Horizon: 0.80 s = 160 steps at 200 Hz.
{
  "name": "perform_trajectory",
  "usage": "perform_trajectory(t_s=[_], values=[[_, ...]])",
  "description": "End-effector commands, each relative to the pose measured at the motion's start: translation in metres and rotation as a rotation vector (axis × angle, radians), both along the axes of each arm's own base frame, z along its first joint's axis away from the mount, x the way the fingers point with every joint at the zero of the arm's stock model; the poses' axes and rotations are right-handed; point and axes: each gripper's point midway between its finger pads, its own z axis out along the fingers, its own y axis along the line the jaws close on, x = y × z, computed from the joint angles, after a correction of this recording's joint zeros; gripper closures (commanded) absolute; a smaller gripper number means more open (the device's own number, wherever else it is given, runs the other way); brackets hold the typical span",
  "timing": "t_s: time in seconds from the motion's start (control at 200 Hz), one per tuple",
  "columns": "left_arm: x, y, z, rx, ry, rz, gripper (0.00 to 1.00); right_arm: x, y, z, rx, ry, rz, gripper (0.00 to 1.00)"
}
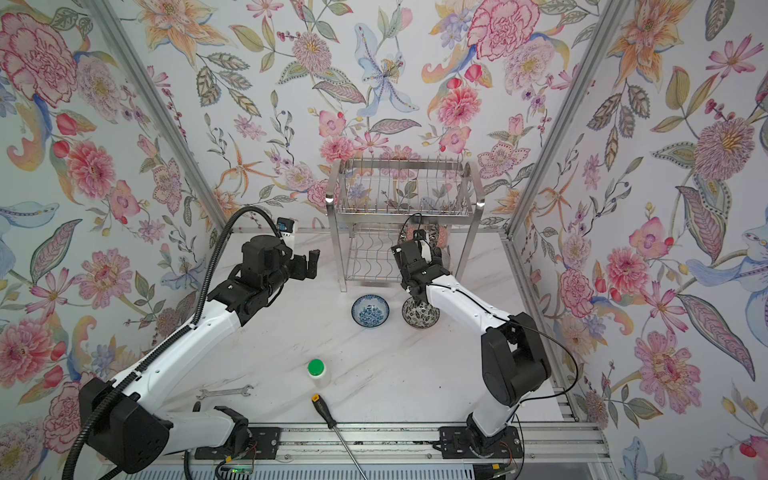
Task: Load the bowls into the dish rack
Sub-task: 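Open left gripper and draw it back while right gripper carries the bowl to the rack, then lower the monstera bowl upright into a rack slot with right gripper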
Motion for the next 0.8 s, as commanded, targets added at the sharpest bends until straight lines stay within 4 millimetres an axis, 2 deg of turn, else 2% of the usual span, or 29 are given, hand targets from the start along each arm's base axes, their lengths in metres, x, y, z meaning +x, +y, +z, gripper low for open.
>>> perform_trajectory(t_s=[0.0, 0.43, 0.796], values=[[-0.003, 0.004, -0.006, -0.004, 0.019, -0.001, 0.01, 0.015, -0.007, 0.019, -0.038, -0.09, -0.078, 1.0], [-0.005, 0.005, -0.009, -0.007, 0.022, -0.002, 0.01, 0.049, 0.001, 0.007, -0.1, -0.114, -0.132, 1.0], [-0.002, 0.008, -0.018, -0.005, 0.037, 0.0, 0.01, 0.067, 0.006, -0.018, -0.154, -0.075, -0.128, 1.0]])
